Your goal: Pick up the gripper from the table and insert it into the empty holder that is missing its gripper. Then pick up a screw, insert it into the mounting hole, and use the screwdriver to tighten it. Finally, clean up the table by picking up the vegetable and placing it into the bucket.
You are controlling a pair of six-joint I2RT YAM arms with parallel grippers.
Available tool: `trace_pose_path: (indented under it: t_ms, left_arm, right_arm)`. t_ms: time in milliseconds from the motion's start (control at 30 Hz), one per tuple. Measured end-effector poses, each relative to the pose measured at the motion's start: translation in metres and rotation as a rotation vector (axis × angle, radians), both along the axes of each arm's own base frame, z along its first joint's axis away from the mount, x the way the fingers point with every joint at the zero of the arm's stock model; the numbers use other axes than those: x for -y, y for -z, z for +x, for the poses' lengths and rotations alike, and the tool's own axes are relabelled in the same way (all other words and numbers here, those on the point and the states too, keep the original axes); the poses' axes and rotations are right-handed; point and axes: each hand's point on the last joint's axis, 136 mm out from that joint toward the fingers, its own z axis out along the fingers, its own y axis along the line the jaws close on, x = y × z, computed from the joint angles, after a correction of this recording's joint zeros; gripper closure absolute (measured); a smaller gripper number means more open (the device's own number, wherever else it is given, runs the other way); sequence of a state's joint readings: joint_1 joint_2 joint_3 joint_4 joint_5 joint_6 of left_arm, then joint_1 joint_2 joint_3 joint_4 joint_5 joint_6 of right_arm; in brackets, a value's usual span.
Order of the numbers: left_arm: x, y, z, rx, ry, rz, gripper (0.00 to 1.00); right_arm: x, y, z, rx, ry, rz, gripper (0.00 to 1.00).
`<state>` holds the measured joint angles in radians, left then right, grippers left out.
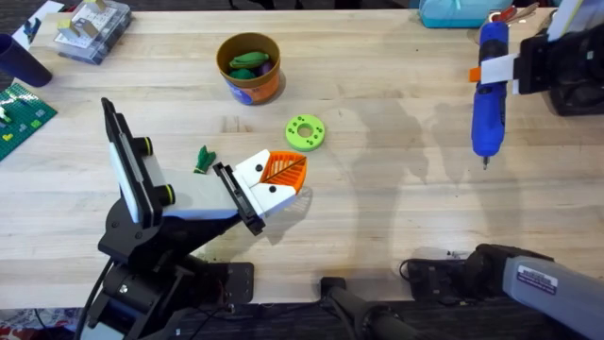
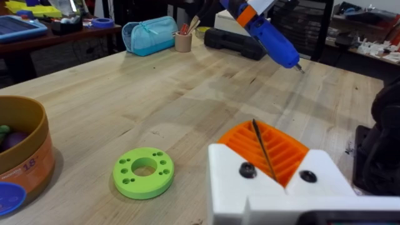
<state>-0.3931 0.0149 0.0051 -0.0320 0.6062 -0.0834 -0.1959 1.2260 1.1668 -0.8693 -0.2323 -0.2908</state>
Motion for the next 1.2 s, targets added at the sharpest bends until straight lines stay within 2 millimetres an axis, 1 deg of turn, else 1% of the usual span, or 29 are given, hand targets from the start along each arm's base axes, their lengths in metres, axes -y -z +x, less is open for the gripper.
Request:
trace_pose_path:
  t_ms: [200, 433, 500, 567, 700, 767, 833, 900, 1000, 1133, 1200]
  left_arm:
    - [0.0, 0.004, 0.0, -0.019, 0.0, 0.007, 0.985]
    - [0.0, 0.004, 0.0, -0.019, 0.0, 0.007, 0.985]
    - [0.0, 0.004, 0.0, -0.019, 0.0, 0.007, 0.985]
    - [0.0, 0.004, 0.0, -0.019, 0.0, 0.007, 0.985]
    - [0.0, 0.004, 0.0, -0.019, 0.0, 0.007, 0.985]
    - [0.0, 0.004, 0.0, -0.019, 0.0, 0.007, 0.985]
    - [0.0, 0.004, 0.0, -0.019, 0.0, 0.007, 0.985]
    - [0.0, 0.004, 0.0, -0.019, 0.0, 0.007, 0.985]
    - [0.0, 0.004, 0.0, -0.019, 0.0, 0.007, 0.985]
    - [0.0, 0.004, 0.0, -0.019, 0.0, 0.007, 0.985]
    - [0.0, 0.004, 0.0, -0.019, 0.0, 0.007, 0.985]
  right_arm:
    - [-0.002, 0.005, -0.003, -0.021, -0.004, 0.005, 0.947]
    - [-0.012, 0.007, -0.005, -0.033, -0.033, 0.053, 0.948]
    - [-0.014, 0.005, 0.0, -0.011, -0.042, 0.064, 0.947]
    - [-0.017, -0.002, 0.012, 0.046, -0.064, 0.084, 0.946]
    - [-0.033, -0.029, 0.039, 0.213, -0.145, 0.149, 0.947]
    - [-0.04, -0.045, 0.044, 0.284, -0.186, 0.172, 0.947]
    - [-0.046, -0.062, 0.041, 0.346, -0.215, 0.181, 0.948]
    - [-0.051, -0.082, 0.032, 0.408, -0.237, 0.178, 0.947]
    - [-0.057, -0.114, 0.011, 0.508, -0.264, 0.161, 0.946]
    - [-0.069, -0.155, -0.025, 0.661, -0.311, 0.136, 0.947]
    - [-0.078, -0.17, -0.044, 0.736, -0.352, 0.135, 0.948]
